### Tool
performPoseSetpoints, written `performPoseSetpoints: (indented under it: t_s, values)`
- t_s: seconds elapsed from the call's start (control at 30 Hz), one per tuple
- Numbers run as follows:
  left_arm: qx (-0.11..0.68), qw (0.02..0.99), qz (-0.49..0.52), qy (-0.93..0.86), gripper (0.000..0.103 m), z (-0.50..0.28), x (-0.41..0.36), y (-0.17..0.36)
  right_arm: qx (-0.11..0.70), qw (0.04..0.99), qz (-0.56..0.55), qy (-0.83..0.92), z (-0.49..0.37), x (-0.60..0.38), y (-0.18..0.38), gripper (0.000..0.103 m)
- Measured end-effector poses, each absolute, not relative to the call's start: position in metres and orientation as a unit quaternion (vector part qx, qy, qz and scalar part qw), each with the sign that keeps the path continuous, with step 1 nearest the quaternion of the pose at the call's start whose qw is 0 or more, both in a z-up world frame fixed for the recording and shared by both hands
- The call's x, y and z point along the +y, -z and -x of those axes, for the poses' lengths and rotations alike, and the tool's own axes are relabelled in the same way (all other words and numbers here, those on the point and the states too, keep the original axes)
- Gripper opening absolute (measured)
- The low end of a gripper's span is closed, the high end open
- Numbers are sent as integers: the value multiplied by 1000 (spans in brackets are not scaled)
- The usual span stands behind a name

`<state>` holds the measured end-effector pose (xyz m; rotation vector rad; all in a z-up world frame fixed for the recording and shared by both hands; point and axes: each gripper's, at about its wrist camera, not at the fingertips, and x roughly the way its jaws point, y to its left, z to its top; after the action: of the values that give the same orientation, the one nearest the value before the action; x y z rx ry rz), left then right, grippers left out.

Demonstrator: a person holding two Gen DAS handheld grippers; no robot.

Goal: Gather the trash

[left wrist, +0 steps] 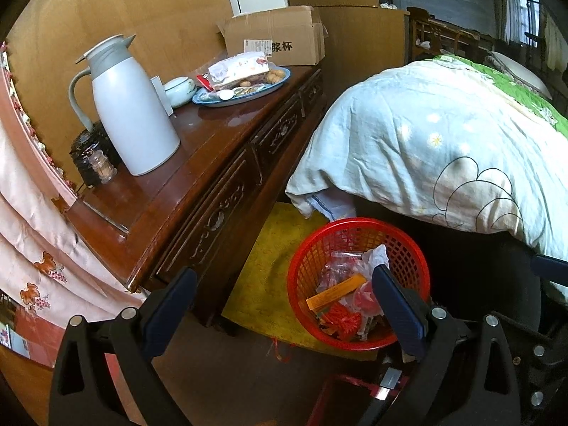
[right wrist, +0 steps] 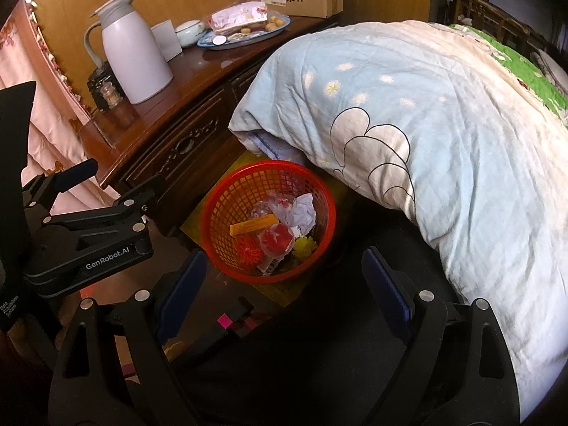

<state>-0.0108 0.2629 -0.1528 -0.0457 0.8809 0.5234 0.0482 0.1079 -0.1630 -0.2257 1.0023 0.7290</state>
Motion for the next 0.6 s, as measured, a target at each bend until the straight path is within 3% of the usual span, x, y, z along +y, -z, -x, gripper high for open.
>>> performPoseSetpoints:
  t_s: [0.6]
  values:
    - [429,870,24,-242,97,11,261,157,468,809,103,-339,-47,107,164,86]
